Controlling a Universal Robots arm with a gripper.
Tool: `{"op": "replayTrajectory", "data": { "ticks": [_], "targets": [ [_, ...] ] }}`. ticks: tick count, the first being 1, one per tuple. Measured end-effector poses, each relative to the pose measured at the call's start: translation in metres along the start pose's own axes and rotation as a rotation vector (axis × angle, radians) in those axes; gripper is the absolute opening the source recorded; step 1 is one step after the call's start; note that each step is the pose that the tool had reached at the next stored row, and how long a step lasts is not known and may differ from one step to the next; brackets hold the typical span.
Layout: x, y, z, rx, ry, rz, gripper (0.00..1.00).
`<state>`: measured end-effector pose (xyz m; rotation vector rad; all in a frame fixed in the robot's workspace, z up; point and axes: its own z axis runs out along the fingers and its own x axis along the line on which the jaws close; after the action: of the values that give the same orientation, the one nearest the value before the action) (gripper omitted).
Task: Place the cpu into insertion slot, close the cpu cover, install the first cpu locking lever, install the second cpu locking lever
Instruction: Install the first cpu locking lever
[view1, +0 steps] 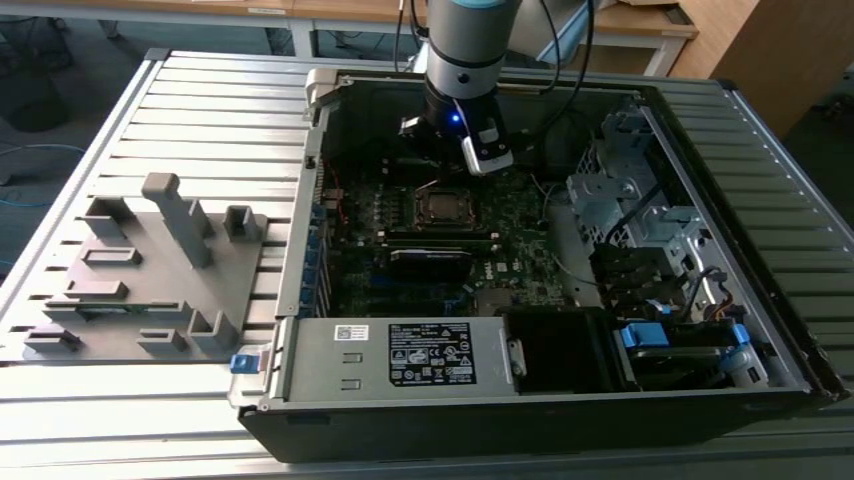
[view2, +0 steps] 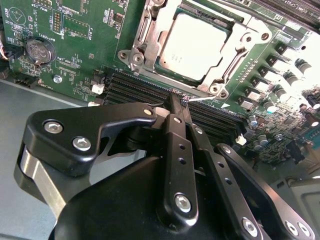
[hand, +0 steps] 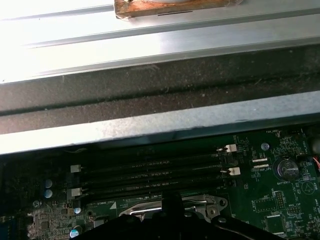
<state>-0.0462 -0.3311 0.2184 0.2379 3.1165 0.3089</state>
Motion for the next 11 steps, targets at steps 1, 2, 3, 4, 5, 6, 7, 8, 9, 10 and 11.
{"op": "replayTrajectory", "data": {
  "ticks": [1,2,3,4,5,6,7,8,9,10,11],
  "targets": [
    [0.0000,0.0000,0.0002,0.0001,0.0001,0.000,0.10],
    [0.0000,-0.0002,0.0009,0.0002,0.0001,0.000,0.10],
    [0.0000,-0.0003,0.0014,0.0002,0.0001,0.000,0.10],
    [0.0000,-0.0003,0.0015,0.0002,0.0001,0.000,0.10],
    [0.0000,-0.0003,0.0015,0.0002,0.0000,0.000,0.10],
    [0.0000,-0.0003,0.0017,0.0001,0.0001,0.000,0.10],
    [0.0000,-0.0004,0.0019,-0.0001,-0.0001,0.000,0.10],
    [0.0000,-0.0004,0.0022,-0.0001,-0.0001,0.000,0.10],
    [-0.0001,-0.0005,0.0025,0.0000,-0.0002,0.000,0.10],
    [0.0000,-0.0006,0.0028,0.0001,-0.0003,0.000,0.10],
    [0.0000,-0.0006,0.0032,0.0001,-0.0005,0.000,0.10]
  ]
}}
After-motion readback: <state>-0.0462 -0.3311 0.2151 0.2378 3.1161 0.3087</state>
